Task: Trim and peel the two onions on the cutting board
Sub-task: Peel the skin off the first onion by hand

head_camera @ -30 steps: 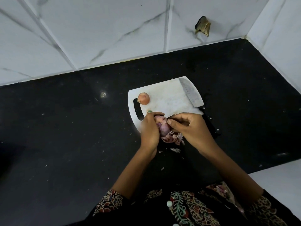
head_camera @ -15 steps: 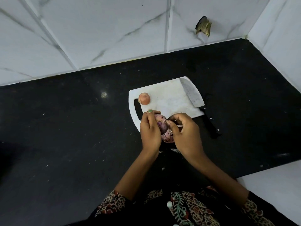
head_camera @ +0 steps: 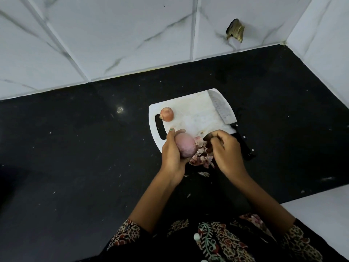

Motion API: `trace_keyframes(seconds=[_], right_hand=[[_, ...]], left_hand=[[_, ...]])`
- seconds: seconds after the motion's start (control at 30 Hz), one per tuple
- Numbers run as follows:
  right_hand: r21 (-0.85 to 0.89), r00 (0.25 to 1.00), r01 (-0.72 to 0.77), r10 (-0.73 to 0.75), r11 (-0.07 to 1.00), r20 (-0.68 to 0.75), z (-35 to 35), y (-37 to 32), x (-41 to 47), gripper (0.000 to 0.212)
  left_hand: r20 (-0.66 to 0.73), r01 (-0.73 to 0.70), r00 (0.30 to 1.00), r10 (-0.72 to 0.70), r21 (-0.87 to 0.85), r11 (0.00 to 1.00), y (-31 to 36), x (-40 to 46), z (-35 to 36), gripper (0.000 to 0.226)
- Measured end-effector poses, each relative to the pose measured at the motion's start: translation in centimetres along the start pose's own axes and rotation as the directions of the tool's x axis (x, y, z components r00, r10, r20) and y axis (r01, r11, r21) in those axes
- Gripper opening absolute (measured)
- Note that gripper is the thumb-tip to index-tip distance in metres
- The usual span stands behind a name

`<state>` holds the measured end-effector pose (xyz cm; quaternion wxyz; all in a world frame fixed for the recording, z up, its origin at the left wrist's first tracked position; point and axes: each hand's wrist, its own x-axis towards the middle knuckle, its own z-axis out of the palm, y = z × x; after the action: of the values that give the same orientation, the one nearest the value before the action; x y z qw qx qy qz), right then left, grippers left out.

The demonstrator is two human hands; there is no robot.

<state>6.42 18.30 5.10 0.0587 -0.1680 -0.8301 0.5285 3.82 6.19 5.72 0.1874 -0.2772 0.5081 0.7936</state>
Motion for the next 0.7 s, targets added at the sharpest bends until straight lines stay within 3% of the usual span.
trace_keyframes(seconds=[0.23, 0.37, 0.7], right_hand=[[0.129, 0.953, -0.056, 0.014, 0.99, 0.304, -0.3, -1.9, -0.3, 0.019], [0.088, 0.956, -0.018, -0.009, 0.996, 0.292, -0.5, -2.4, 0.0, 0.009], [0.178, 0.949, -0.028, -0.03, 0.984, 0.315, -1.0, -2.2, 0.3, 0.014]], left_hand=[[0.024, -0.151, 0.988, 0.15, 0.07, 0.986, -0.2, 0.1, -0.1, 0.03], [0.042, -0.238, 0.971, 0.235, 0.104, 0.966, -0.2, 0.1, -0.1, 0.033], [0.045, -0.241, 0.97, 0.238, 0.071, 0.968, 0.1, 0.2, -0.1, 0.036]])
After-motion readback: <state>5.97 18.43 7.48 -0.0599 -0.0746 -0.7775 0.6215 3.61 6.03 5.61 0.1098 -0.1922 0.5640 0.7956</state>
